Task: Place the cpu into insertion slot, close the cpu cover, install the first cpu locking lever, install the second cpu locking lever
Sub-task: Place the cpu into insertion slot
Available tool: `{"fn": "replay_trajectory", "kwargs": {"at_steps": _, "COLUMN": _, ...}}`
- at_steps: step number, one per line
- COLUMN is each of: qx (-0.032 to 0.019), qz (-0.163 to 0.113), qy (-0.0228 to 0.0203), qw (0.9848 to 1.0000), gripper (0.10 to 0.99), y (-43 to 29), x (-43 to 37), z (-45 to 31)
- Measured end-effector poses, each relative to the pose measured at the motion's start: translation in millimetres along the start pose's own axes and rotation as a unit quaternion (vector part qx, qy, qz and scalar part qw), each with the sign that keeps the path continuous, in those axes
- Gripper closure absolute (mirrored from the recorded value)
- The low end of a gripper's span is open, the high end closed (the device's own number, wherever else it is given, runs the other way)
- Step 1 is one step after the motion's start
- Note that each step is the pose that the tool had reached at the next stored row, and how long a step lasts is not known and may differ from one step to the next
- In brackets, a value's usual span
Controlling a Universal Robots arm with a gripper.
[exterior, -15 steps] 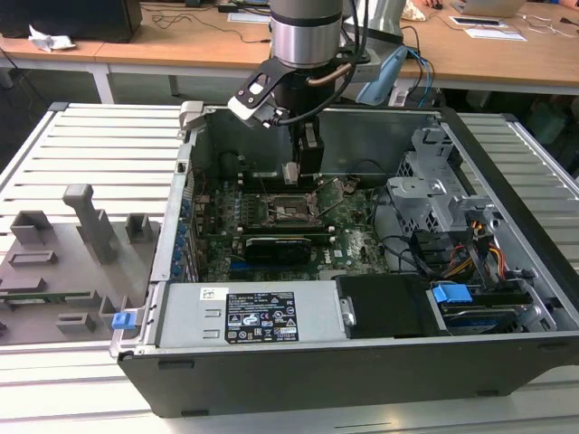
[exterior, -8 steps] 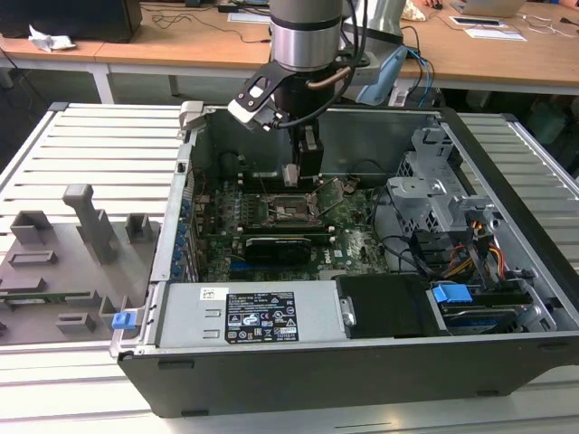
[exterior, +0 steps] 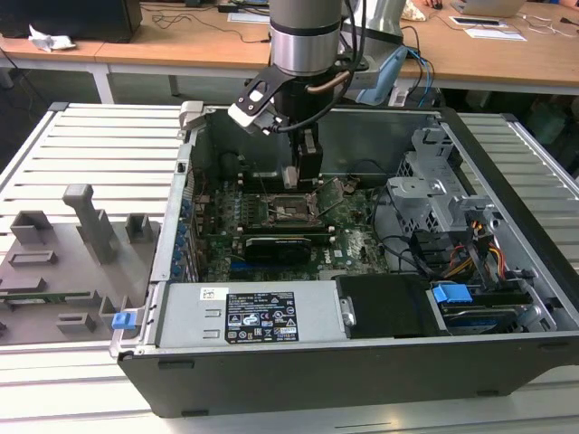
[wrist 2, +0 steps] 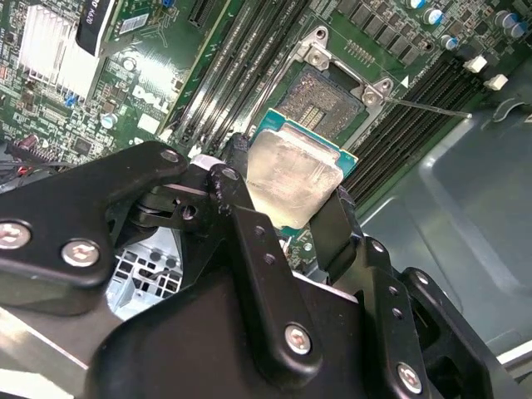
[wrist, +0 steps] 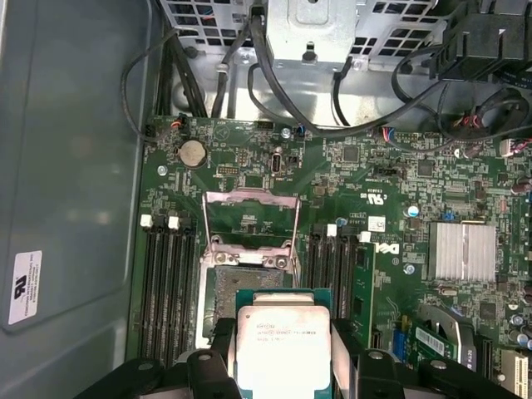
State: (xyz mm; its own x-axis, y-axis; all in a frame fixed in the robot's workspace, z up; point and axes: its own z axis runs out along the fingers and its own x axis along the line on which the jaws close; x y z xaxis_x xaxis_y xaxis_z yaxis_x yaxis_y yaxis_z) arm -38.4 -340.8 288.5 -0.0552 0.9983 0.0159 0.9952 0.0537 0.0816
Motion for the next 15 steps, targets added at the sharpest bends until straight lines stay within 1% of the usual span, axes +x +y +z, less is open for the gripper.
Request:
{"fn": "replay_trajectory", "kwargs": {"at_steps": 2, "qx": -0.0001, "qz": 0.000, "qy": 0.0009, "qw": 1.0000, "gripper": 0.545, "y": -0.1, "x": 0.0, "z": 0.7}}
{"fn": "replay_trajectory", "kwargs": {"at_steps": 3, "qx": -0.0002, "qz": 0.000, "qy": 0.0025, "qw": 1.0000, "gripper": 0.545, "y": -0.2, "x": 0.0, "z": 2.2}}
{"fn": "replay_trajectory", "kwargs": {"at_steps": 4, "qx": -0.0002, "qz": 0.000, "qy": 0.0028, "qw": 1.0000, "gripper": 0.545, "y": -0.4, "x": 0.0, "z": 4.1}}
{"fn": "replay_trajectory", "kwargs": {"at_steps": 8, "qx": -0.0004, "qz": 0.012, "qy": 0.0018, "qw": 0.9999, "gripper": 0.545, "y": -0.9, "x": -0.2, "z": 11.8}}
{"fn": "replay_trajectory", "kwargs": {"at_steps": 11, "qx": -0.0008, "qz": 0.035, "qy": -0.0004, "qw": 0.9994, "gripper": 0.545, "y": -1.4, "x": -0.3, "z": 17.5}}
{"fn": "replay_trajectory", "kwargs": {"at_steps": 13, "qx": -0.0010, "qz": 0.044, "qy": -0.0010, "qw": 0.9990, "gripper": 0.545, "y": -1.7, "x": -0.3, "z": 19.2}}
{"fn": "replay_trajectory", "kwargs": {"at_steps": 15, "qx": -0.0010, "qz": 0.045, "qy": -0.0011, "qw": 0.9990, "gripper": 0.545, "y": -2.5, "x": -0.3, "z": 20.8}}
